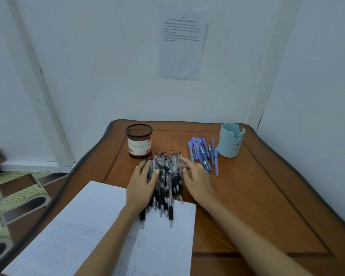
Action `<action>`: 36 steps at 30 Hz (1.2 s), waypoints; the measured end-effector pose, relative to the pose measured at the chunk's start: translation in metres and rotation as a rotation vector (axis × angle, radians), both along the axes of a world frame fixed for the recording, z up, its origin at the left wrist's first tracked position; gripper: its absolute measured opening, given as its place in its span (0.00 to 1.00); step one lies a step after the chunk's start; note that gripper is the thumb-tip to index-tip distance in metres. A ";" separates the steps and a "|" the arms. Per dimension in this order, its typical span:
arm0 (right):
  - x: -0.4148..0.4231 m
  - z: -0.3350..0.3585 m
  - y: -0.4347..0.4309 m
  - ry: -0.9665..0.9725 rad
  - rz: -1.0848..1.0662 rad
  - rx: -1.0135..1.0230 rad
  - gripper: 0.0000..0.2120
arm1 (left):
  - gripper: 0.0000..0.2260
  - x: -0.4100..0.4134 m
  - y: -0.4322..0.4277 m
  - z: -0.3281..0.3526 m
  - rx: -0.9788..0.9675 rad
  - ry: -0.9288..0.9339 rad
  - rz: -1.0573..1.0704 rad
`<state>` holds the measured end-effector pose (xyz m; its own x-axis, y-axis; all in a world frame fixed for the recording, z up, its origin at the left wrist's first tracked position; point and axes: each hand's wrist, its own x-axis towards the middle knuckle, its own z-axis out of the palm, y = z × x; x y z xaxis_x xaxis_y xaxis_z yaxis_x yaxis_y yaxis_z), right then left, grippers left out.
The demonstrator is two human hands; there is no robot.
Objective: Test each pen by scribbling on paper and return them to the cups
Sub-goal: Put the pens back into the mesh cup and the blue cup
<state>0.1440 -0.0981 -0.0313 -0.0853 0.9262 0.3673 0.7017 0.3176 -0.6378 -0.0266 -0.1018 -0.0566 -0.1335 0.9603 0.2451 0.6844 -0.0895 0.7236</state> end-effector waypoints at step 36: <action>0.055 -0.004 0.099 -0.523 -0.148 -0.214 0.30 | 0.22 0.000 -0.005 0.005 -0.001 -0.043 0.033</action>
